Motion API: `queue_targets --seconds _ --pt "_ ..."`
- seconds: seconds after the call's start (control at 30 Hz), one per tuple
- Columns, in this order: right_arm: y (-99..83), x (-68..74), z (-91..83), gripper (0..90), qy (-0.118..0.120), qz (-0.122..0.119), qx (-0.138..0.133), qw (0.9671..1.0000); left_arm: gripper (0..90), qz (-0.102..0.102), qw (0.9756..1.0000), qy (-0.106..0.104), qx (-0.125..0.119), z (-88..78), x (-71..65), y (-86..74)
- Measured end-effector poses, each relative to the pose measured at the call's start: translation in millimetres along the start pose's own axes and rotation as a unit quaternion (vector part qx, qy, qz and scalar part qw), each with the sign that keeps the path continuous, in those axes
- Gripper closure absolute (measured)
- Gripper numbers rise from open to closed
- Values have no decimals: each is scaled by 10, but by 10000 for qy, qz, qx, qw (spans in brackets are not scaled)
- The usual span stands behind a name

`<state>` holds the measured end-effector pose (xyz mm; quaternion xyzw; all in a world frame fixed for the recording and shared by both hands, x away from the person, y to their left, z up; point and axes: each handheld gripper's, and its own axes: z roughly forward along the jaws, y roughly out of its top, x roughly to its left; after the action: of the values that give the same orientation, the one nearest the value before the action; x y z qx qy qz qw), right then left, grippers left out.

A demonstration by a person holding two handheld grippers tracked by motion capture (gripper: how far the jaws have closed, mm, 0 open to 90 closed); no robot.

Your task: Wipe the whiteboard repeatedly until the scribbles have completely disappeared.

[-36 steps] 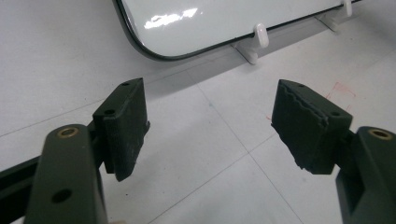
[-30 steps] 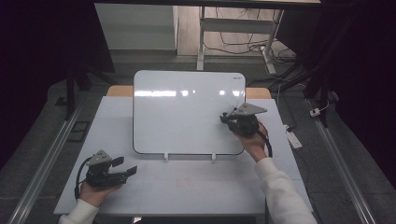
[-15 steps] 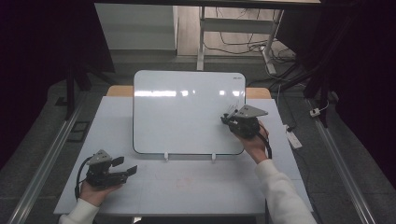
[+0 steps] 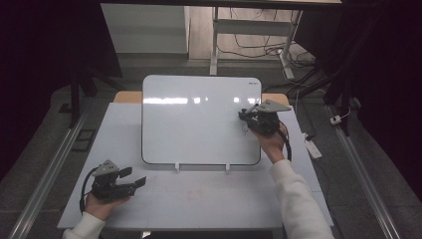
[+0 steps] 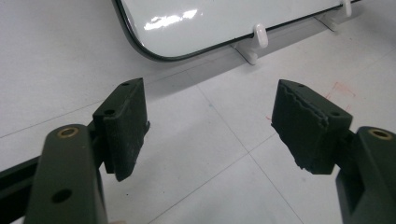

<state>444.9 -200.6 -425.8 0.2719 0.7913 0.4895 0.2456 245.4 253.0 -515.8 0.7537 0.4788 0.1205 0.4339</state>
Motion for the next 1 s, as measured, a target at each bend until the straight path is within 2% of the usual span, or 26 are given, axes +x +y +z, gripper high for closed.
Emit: queue_targets --seconds 0.1,0.13,0.17,0.2,0.23,0.3,0.33,0.4,0.47,0.5,0.6,0.63,0.7,0.77,0.8,0.9,1.0 --pt "-11 19 -4 772 -10 -133 44 9999 274 -30 10000 0 10 8 12 0" --pt "11 -86 -45 772 -262 76 -86 9996 274 -15 10000 4 22 12 10 1" --pt "19 -138 -66 772 -351 181 -151 9991 273 -16 10000 -4 27 12 6 1" --pt "19 -138 -66 772 -351 181 -151 9991 273 -8 10000 2 24 11 -1 1" --pt "26 -235 -107 772 -397 406 -230 9981 274 1 10000 -3 1 2 -7 2" --pt "21 -226 -110 772 -407 388 -204 9982 274 -6 10000 -5 -8 1 -5 2" --pt "-7 -112 -88 772 -198 152 -22 9997 274 -19 10000 -2 -3 5 1 3" --pt "-54 -4 -66 771 -36 -65 111 9999 274 -24 10000 -1 18 14 9 4" --pt "-79 24 -67 771 -45 -214 149 9997 274 -16 10000 -9 25 17 4 3" --pt "-72 -9 -78 772 -94 -152 101 9998 274 -16 10000 -9 25 17 4 3" --pt "-9 -180 -134 772 -481 158 -93 9987 274 0 10000 -4 20 12 -7 4" --pt "-9 -180 -134 772 -481 158 -93 9987 274 -3 10000 -6 11 10 -9 4" --pt "36 -286 -172 771 -704 248 -161 9971 274 -12 10000 4 2 8 -7 4" --pt "43 -327 -185 772 -711 281 -182 9969 273 -15 10000 4 9 11 2 4" --pt "34 -314 -187 771 -738 202 -186 9969 274 -23 10000 7 7 11 6 2" --pt "44 -336 -190 772 -790 167 -204 9965 274 -29 10000 5 11 13 10 2" --pt "71 -389 -193 772 -838 205 -246 9960 273 -16 10000 1 12 13 9 2"
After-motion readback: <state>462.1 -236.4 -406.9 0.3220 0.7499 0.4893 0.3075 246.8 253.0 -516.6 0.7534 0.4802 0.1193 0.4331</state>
